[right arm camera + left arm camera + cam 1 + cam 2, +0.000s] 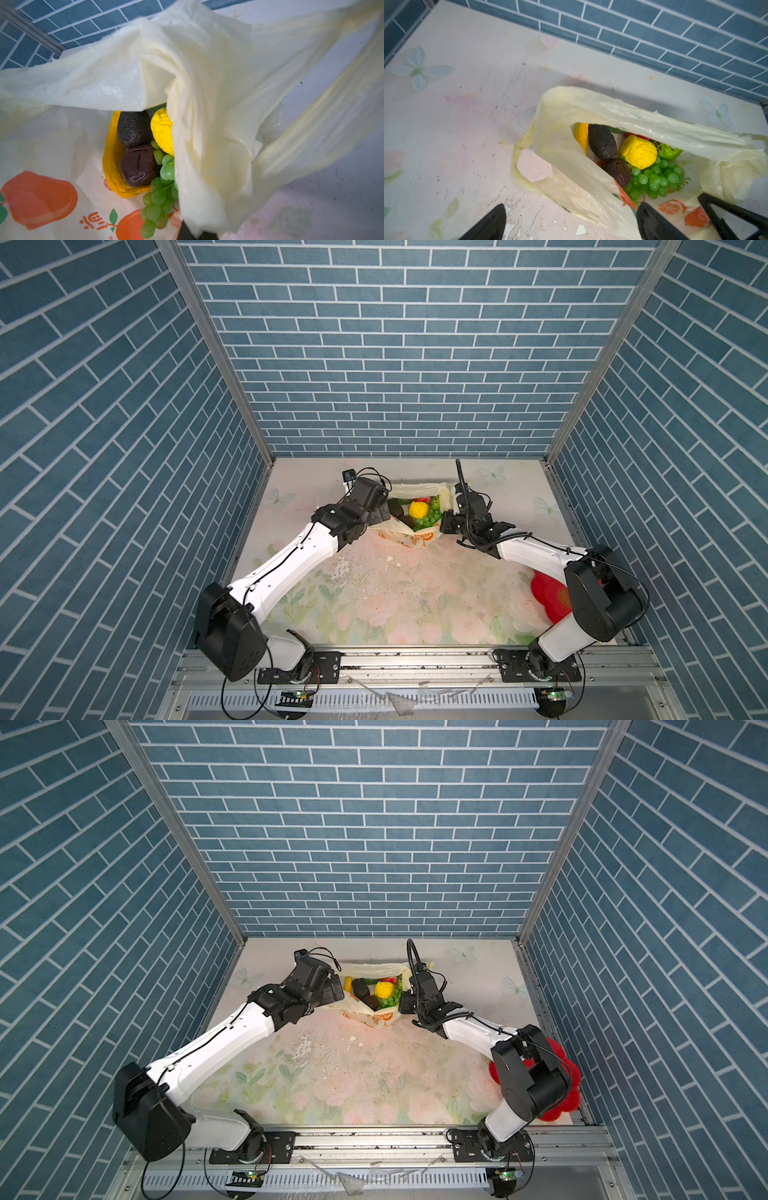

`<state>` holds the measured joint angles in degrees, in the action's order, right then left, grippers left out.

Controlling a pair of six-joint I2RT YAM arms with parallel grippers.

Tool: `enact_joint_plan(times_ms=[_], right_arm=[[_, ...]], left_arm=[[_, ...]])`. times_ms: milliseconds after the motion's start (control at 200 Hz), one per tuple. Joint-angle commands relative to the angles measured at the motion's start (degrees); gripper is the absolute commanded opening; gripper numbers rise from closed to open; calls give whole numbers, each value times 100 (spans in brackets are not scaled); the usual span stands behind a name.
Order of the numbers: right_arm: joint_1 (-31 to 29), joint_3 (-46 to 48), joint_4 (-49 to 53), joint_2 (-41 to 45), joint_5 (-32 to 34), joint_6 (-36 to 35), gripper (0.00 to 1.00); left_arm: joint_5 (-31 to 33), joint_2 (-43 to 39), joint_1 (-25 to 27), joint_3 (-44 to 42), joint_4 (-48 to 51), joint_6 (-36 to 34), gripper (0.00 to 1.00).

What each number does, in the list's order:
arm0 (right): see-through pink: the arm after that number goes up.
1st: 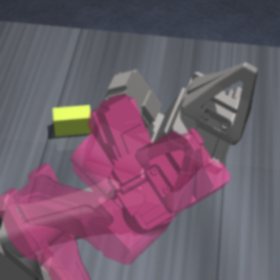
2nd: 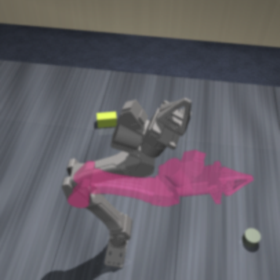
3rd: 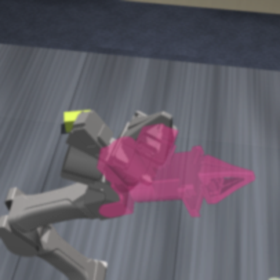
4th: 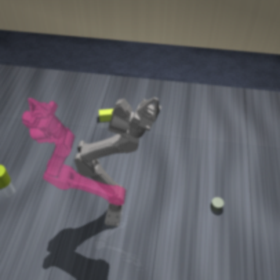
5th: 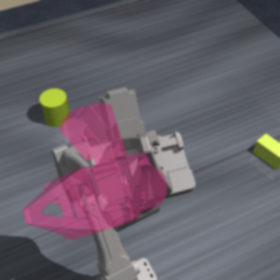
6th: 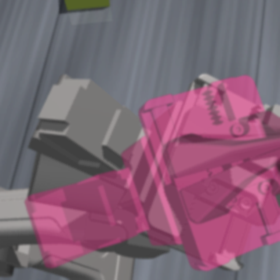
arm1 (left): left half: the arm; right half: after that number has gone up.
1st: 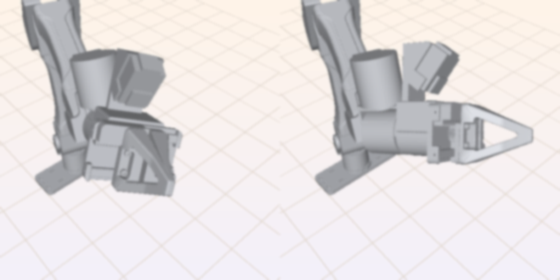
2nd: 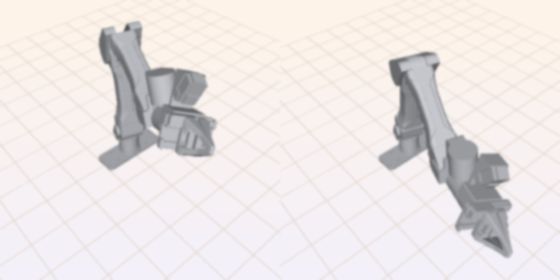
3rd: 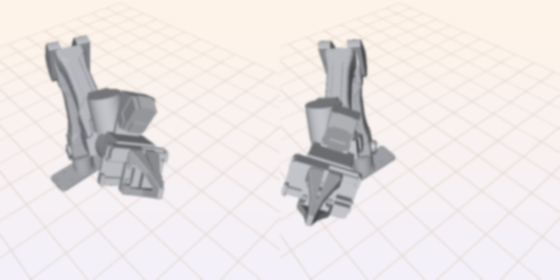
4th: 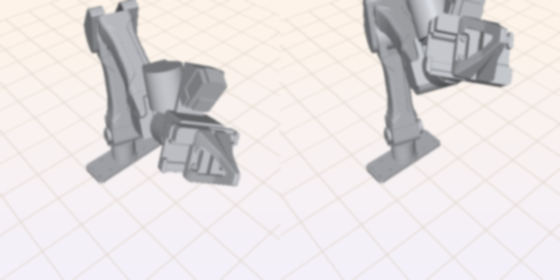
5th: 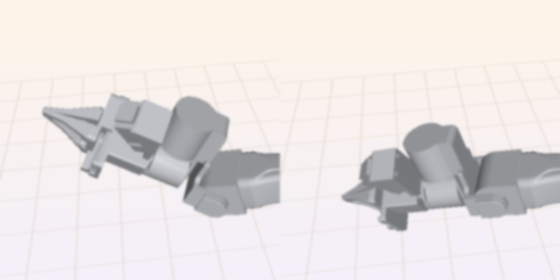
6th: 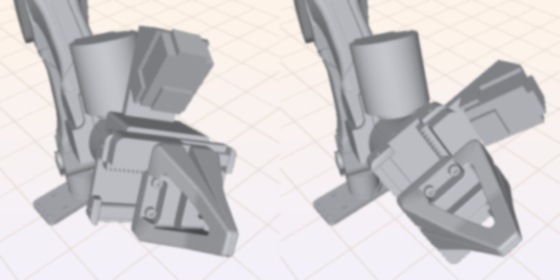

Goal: Take the fake fruits out of the plastic bag

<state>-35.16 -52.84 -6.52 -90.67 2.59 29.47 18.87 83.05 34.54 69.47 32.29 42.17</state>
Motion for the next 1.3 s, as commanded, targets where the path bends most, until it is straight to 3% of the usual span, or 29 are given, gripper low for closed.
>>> enact_joint_plan(times_ms=[0, 130, 210, 310, 390, 500, 590, 755, 900, 1020, 1090, 1195, 1295], right_arm=[[-74, 80, -295, 199, 79, -222, 0], [-105, 80, -425, 173, 8, -205, 0], [-105, 85, -466, 149, -1, -184, 0], [-2, 0, -445, -3, -182, -25, 0], [275, 69, -822, -88, -710, 383, 0], [787, 367, -1832, -195, -1637, 1176, 0], [1133, 595, -2742, -438, -2166, 1886, 0], [1283, 668, -3767, -994, -2663, 2535, 0], [1270, 670, -2826, -634, -2175, 2085, 0], [1269, 628, -1628, -135, -1500, 1337, 39], [1274, 501, -671, 72, -838, 843, 53], [1273, 218, 442, 283, 284, 204, 62], [1150, -102, 1008, 435, 822, -284, 65]], left_arm=[[-244, 315, -4, -45, -208, 283, 99], [-697, 915, -184, -15, -623, 291, 97], [-1157, 1182, -339, -230, -1201, 276, 91], [-2077, 1326, -578, -792, -2356, 149, 65], [-2312, 1328, -726, -1249, -2840, 245, 37], [-2536, 1076, -1014, -2107, -3628, 386, 13], [-2714, 853, -1289, -2754, -4290, 550, 0], [-3086, 855, -1363, -2843, -4587, 312, 0], [-3083, 803, -1319, -2747, -4493, 72, 0], [-2956, 729, -1225, -2624, -4212, -168, 0], [-2882, 689, -1156, -2601, -4130, -259, 0], [-2730, 641, -998, -2536, -3998, -384, 0], [-2600, 634, -844, -2475, -3891, -466, 0]])
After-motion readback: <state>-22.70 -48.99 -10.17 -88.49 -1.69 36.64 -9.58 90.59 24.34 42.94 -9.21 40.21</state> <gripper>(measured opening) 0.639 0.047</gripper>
